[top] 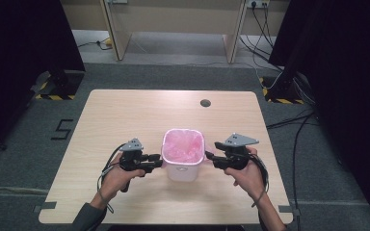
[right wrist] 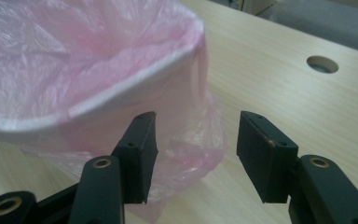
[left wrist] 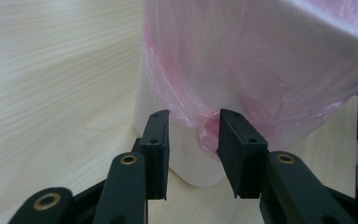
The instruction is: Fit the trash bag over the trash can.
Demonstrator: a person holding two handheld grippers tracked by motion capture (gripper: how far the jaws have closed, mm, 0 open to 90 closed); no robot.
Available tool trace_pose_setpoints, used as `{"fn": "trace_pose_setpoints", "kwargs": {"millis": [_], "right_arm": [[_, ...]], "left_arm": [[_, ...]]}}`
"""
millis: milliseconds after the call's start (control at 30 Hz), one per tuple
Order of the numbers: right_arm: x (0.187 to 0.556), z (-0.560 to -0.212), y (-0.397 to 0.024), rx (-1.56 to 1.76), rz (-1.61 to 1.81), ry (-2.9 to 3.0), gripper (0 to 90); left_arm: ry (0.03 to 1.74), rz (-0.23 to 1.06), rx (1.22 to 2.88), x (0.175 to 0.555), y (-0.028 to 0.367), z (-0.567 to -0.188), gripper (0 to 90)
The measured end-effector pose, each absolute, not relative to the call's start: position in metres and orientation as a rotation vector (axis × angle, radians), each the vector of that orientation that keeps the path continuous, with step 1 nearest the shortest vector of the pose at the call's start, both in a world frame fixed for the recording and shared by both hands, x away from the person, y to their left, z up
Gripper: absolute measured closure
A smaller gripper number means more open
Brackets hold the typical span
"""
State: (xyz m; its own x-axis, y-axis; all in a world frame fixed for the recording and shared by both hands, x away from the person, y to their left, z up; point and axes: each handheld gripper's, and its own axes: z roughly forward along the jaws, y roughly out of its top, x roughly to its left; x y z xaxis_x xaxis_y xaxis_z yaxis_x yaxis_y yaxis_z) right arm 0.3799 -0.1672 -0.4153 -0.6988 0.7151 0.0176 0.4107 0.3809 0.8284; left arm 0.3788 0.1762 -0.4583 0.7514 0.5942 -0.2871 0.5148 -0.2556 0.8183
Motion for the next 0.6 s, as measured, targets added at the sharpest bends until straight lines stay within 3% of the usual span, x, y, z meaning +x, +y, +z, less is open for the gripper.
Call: {"fn": "trace_pose_setpoints", "kwargs": {"millis": [300,533,600], "right_arm": [[0.362,-0.404,-0.178,0.944,1.264,2.263,47.1],[0.335,-0.399,-0.174,0.798,1.265,2.337,49.8],[0.334,-0.403,-0.170,0.759,1.241,2.362,49.8]], "left_arm": [[0.911,0.126,1.888,0.371,0.196,-0.457,52.2],[0.784,0.155,1.855,0.346,0.196,-0.438,49.2],[0.731,0.161,1.845,0.338,0.191,-0.437,44.2]]}}
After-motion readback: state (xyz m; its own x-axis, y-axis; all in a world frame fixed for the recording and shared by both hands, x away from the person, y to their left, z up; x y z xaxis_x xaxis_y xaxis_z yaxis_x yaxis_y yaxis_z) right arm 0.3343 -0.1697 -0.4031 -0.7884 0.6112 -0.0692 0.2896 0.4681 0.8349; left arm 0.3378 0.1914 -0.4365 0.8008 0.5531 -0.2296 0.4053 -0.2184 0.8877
